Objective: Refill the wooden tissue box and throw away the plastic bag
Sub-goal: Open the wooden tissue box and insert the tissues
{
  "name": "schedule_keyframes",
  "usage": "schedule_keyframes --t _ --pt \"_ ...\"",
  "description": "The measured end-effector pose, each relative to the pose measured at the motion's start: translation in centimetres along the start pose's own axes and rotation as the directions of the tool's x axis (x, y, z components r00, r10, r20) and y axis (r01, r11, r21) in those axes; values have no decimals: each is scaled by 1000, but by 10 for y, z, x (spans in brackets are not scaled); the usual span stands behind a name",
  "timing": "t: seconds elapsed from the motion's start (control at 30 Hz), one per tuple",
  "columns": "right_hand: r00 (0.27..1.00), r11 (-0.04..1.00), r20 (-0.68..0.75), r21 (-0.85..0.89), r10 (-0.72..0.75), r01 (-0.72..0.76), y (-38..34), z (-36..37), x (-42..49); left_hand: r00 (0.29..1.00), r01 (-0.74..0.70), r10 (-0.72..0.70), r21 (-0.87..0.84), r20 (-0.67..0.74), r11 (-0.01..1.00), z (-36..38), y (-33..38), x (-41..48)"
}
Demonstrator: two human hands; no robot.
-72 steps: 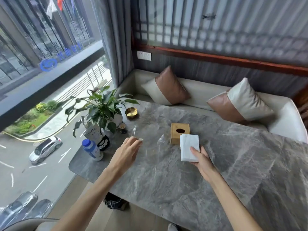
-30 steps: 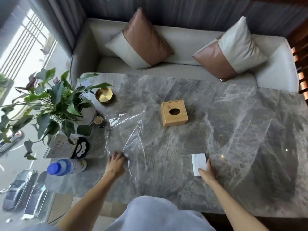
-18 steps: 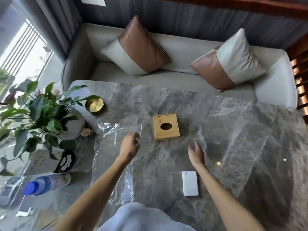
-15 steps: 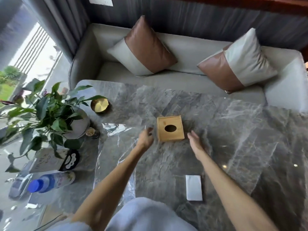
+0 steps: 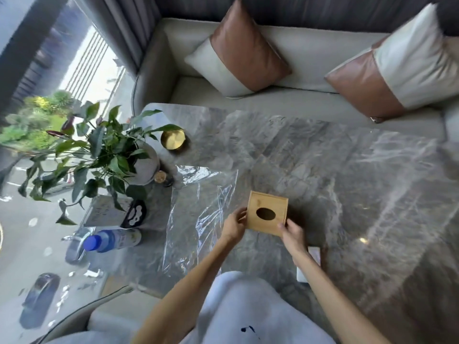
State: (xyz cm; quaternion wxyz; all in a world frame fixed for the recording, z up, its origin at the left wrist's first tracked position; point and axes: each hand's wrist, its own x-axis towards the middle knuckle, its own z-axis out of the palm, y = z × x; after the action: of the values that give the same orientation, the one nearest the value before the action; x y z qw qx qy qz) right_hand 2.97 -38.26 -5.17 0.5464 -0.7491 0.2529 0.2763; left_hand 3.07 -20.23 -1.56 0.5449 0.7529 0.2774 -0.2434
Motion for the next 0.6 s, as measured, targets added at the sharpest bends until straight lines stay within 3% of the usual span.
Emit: schedule_keyframes --t 0.1,0.23,0.33,0.4,0.43,0.5,0.53,0.6 --pt "999 999 5 -27 40 -40 32 -4 -28 1000 4 -4 64 -2 998 8 -27 -31" --pt "999 998 7 -49 50 -49 50 -10 -46 1000 23 -23 -1 4 1000 18 -48 -55" --pt "1000 986 9 -164 10 -8 47 -12 -53 999 36 -33 -94 35 995 17 -53 -58" --pt "994 951 16 -292 -107 107 45 -12 -58 997 53 -44 -154 62 987 15 -53 -58" --pt "978 889 49 -409 -205 207 44 -13 -59 997 48 -36 -171 73 984 15 -53 -57" --pt "914 629 184 -675 -363 386 44 -18 -58 997 34 -18 -201 82 979 15 -51 -56" --pt "885 485 255 -760 -390 433 45 -20 -57 997 27 -11 -209 79 978 16 -50 -56" --pt "857 313 327 -830 -398 462 47 -25 -55 997 19 -4 -200 74 980 15 -50 -55"
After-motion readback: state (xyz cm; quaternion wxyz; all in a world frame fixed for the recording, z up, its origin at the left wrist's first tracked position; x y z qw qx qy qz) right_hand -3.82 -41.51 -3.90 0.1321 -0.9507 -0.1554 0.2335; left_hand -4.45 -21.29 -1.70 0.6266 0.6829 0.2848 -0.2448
